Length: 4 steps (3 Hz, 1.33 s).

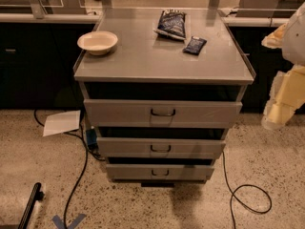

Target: Open top drawer

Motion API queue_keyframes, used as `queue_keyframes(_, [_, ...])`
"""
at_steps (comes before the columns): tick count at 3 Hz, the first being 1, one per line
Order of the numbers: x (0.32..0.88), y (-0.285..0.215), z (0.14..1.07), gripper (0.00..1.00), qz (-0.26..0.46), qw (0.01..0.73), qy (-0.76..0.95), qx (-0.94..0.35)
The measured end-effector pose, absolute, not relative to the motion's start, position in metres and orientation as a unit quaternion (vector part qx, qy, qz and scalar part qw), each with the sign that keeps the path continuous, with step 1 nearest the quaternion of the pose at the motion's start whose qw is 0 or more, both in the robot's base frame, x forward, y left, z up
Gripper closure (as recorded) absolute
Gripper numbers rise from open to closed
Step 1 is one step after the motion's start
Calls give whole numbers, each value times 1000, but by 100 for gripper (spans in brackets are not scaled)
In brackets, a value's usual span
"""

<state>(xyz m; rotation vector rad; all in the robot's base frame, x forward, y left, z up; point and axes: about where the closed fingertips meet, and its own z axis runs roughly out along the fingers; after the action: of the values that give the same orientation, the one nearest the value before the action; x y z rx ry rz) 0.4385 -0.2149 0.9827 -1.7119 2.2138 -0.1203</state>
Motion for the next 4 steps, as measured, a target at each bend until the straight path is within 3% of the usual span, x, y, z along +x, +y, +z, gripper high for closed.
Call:
queue_keyframes(2, [441,-215,980,0,-47,184,780,-596])
queue_keyframes(4, [433,-213,899,0,-6,235,818,-525])
